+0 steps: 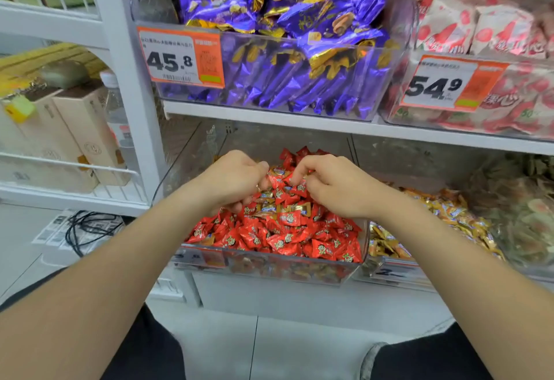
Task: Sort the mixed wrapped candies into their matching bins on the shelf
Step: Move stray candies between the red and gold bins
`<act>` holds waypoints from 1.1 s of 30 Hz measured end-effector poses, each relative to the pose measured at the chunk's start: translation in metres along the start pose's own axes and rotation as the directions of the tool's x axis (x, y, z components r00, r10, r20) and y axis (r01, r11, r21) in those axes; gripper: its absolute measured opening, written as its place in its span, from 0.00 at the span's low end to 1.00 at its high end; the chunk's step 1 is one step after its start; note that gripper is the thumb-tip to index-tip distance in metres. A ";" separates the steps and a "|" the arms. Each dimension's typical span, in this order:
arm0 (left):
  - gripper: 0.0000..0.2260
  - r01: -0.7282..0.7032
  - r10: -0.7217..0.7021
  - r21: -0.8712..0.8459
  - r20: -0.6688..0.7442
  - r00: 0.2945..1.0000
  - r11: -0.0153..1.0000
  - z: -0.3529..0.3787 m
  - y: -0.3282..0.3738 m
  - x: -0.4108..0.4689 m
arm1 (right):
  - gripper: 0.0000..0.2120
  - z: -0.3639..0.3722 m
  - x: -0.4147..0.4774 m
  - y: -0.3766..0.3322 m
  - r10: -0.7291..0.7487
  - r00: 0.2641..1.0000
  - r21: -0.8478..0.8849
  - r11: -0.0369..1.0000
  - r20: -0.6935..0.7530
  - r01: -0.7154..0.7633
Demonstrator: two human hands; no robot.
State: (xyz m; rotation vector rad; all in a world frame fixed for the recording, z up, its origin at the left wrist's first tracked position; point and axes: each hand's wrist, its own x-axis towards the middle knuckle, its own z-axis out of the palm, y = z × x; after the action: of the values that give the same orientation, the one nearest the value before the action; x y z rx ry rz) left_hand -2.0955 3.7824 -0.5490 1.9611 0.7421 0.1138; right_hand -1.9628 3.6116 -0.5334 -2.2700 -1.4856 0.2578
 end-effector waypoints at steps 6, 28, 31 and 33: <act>0.12 -0.148 0.214 0.558 -0.055 0.975 0.817 -0.007 -0.008 -0.005 | 0.05 0.005 0.003 -0.001 -0.078 0.995 -0.264 0.960 0.064 0.093; 0.15 -0.207 0.190 0.761 0.112 0.975 0.615 0.009 -0.019 0.045 | 0.07 0.001 0.004 -0.004 0.107 0.992 0.090 0.991 -0.068 -0.101; 0.19 -0.222 0.150 0.738 0.165 0.975 0.637 0.009 -0.021 0.056 | 0.12 0.005 0.011 0.003 0.132 0.985 0.061 0.990 -0.114 -0.125; 0.20 -0.256 0.158 0.714 0.202 0.966 0.651 0.009 -0.024 0.063 | 0.12 0.010 0.016 0.007 0.092 0.981 0.029 0.996 -0.170 -0.088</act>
State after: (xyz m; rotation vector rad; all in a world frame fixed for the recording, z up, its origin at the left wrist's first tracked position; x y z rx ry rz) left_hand -2.0521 3.8172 -0.5879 2.8100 0.5028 -0.2107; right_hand -1.9539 3.6259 -0.5447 -2.2829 -1.2899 0.1007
